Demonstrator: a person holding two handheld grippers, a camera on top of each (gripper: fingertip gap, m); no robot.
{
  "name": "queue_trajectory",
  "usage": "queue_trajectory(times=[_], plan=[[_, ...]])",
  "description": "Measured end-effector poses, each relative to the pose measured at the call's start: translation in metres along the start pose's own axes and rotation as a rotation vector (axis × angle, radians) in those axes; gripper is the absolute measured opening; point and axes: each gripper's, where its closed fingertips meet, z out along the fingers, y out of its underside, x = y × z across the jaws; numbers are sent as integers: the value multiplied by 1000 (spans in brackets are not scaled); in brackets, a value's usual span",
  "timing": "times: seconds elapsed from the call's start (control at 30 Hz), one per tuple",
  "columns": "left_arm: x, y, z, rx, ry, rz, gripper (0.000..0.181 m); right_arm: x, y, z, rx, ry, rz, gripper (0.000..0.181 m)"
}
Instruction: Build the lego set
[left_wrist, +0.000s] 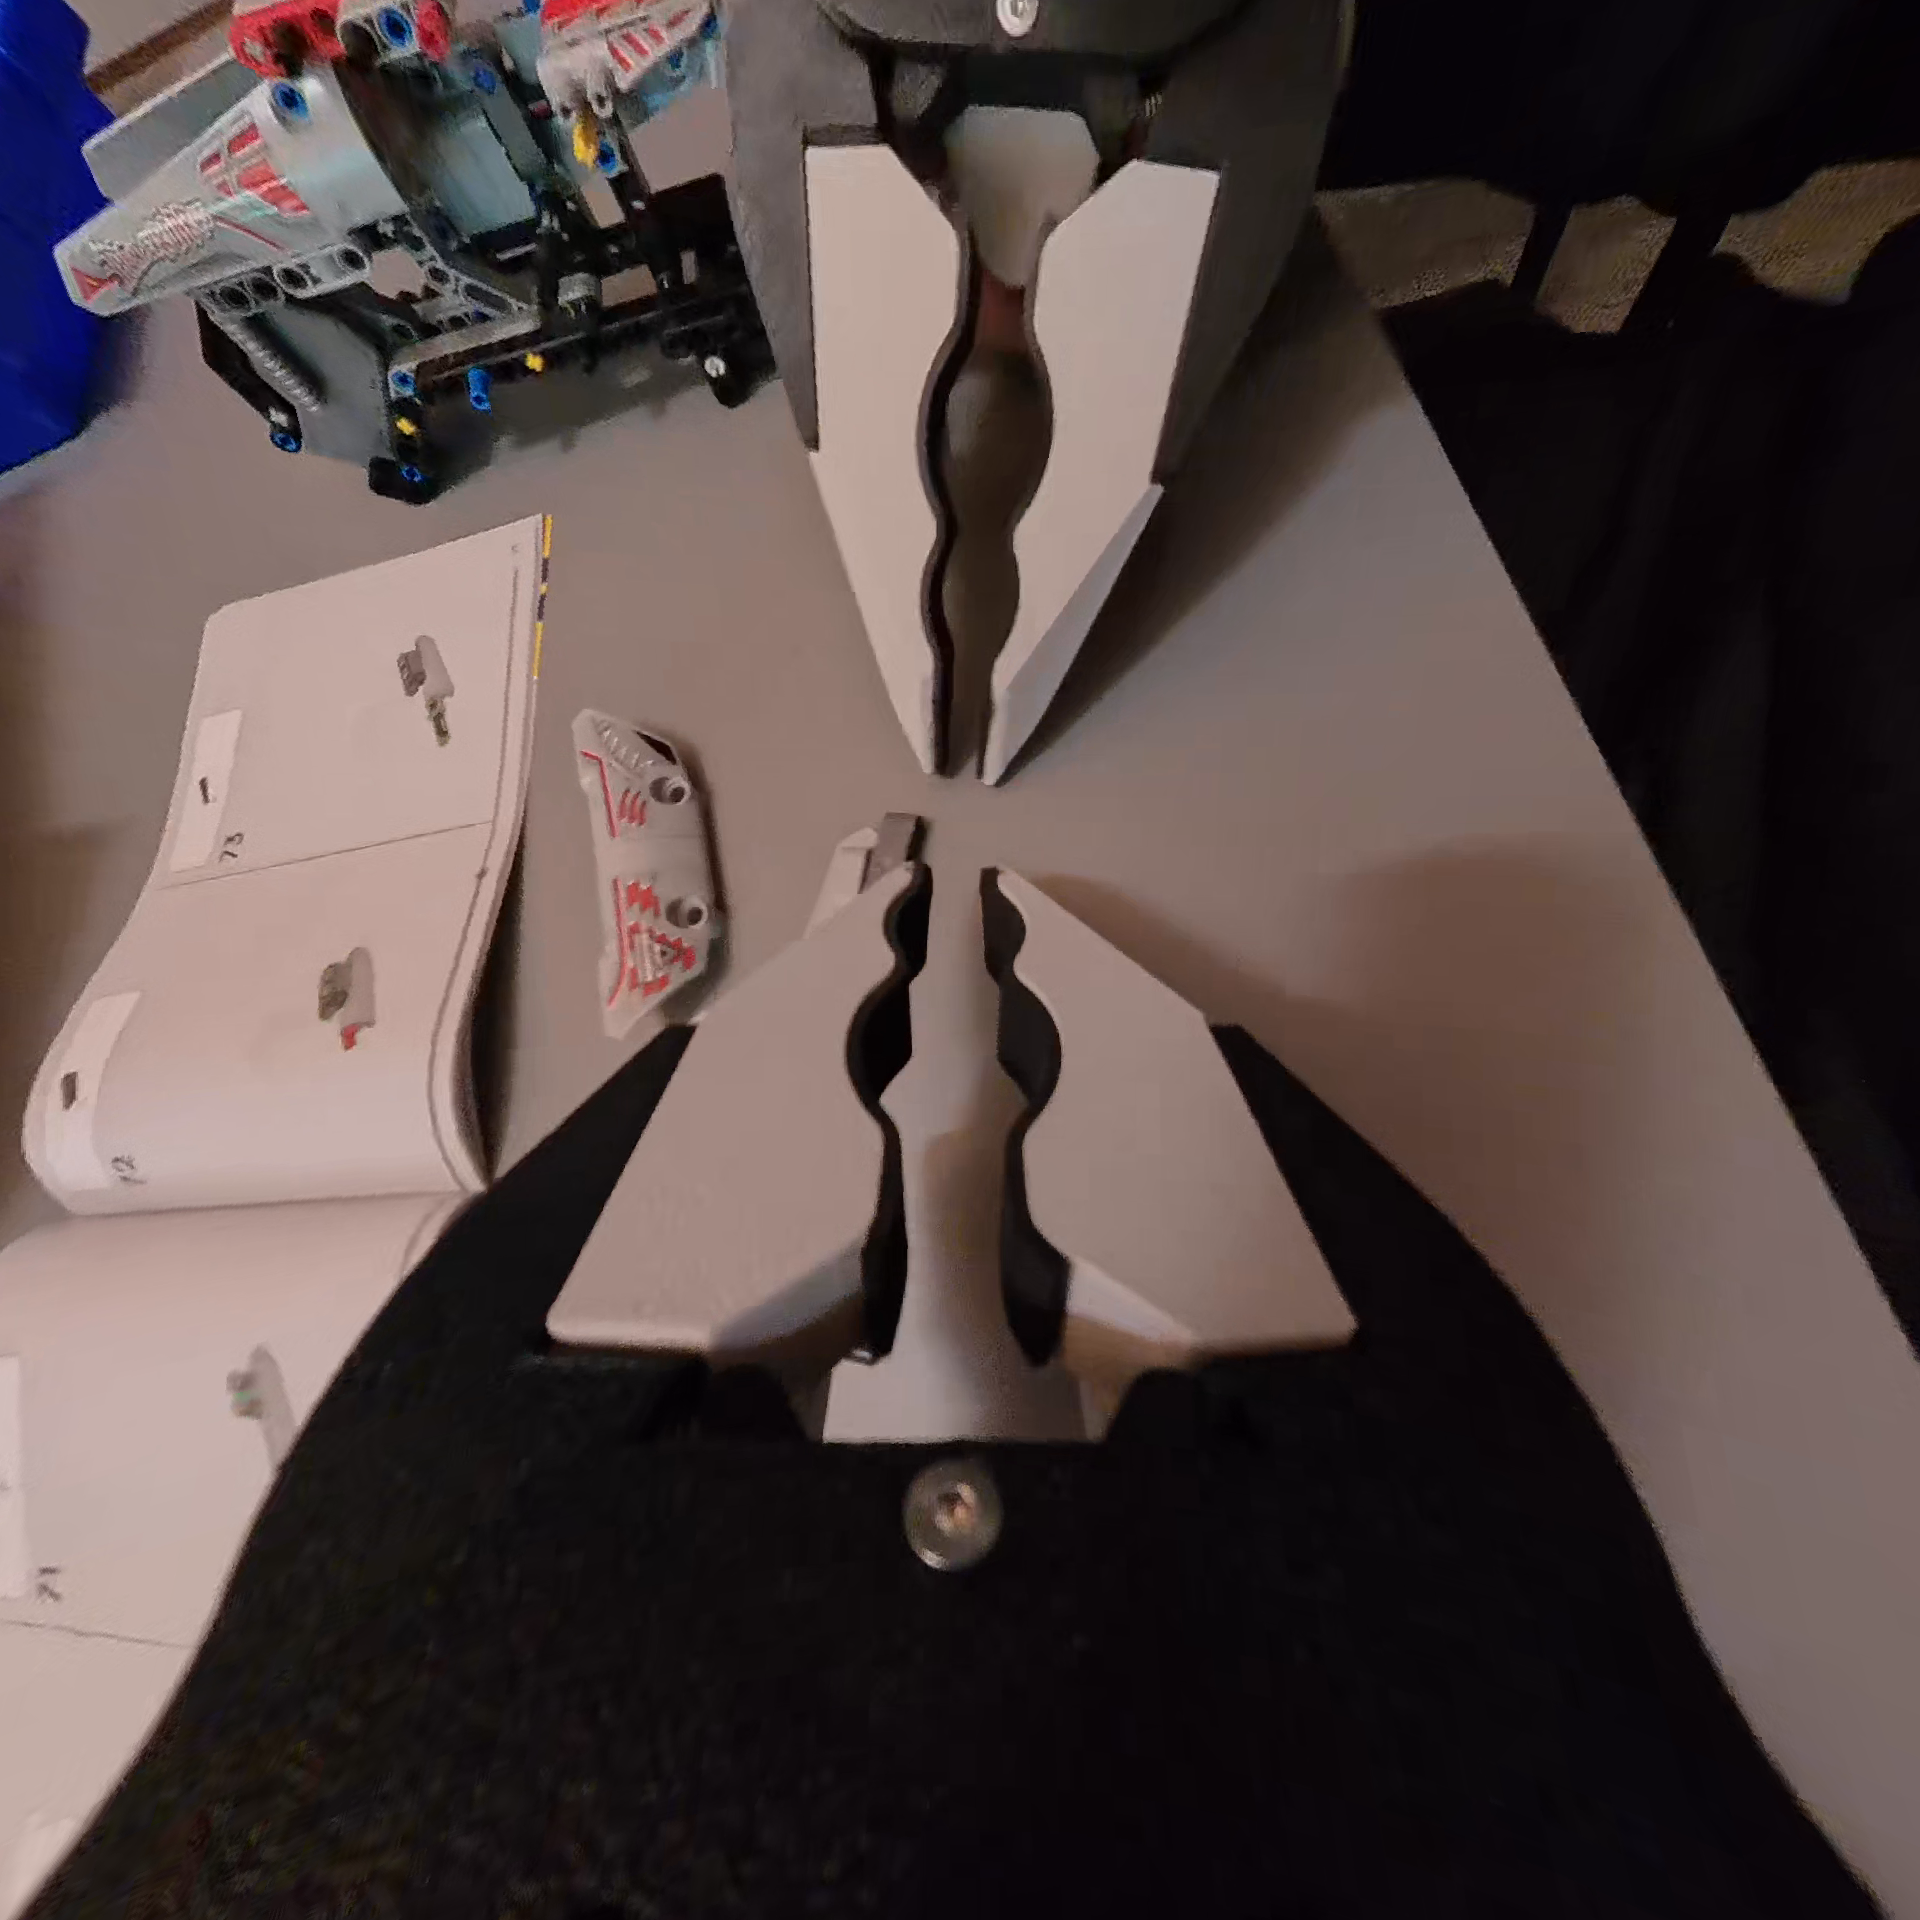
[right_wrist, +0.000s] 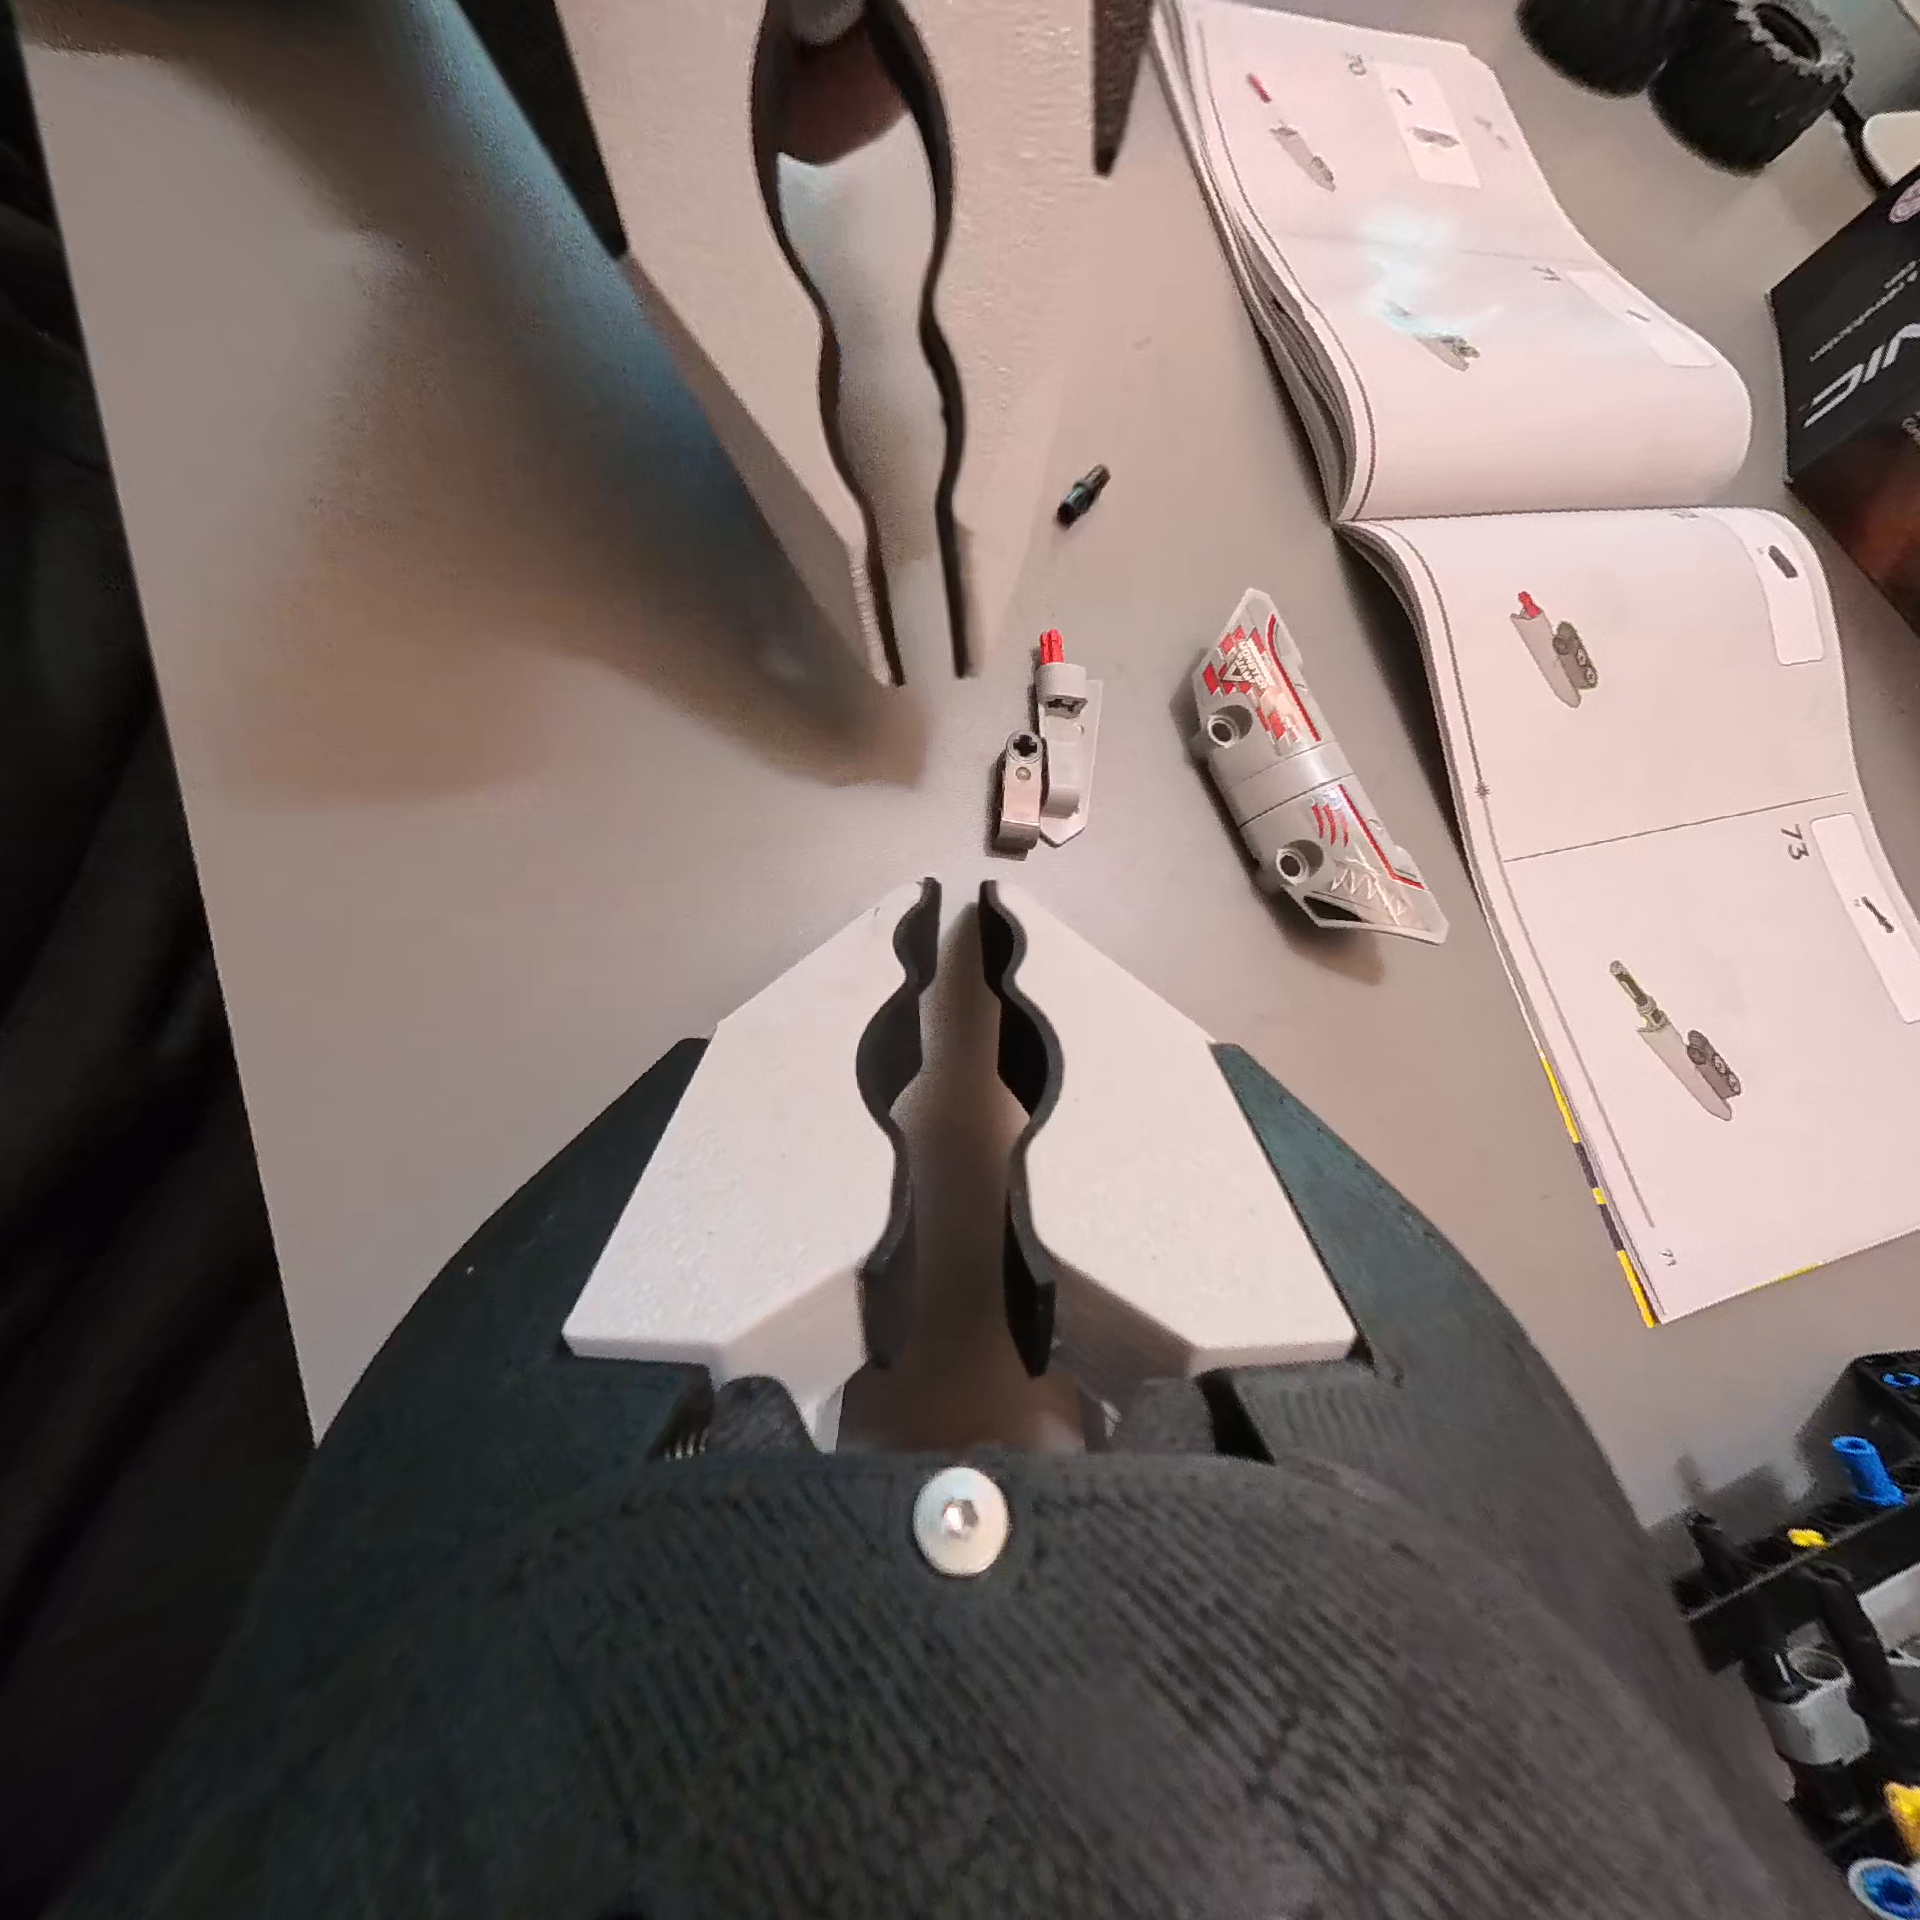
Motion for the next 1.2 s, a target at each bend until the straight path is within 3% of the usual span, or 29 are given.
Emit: queue_trajectory(times=[0.4, 0.7, 0.87, 0.93, 1.2], plan=[[-10, 13, -16, -30, -39, -35, 7, -2, 0, 0, -3, -71, 64, 2], [-55, 59, -57, -195, -36, -37, 2, 9, -1, 4, -8, -18, 92, 10], [-28, 64, -59, -150, 104, -67, 1, 11, -2, 6, -11, 5, 81, 7], [-18, 70, -55, -179, 124, -59, 8, 11, -3, 8, -12, 2, 86, 6], [-26, 82, -60, -193, 70, -58, 13, 8, -5, 10, -11, -36, 96, 2]])
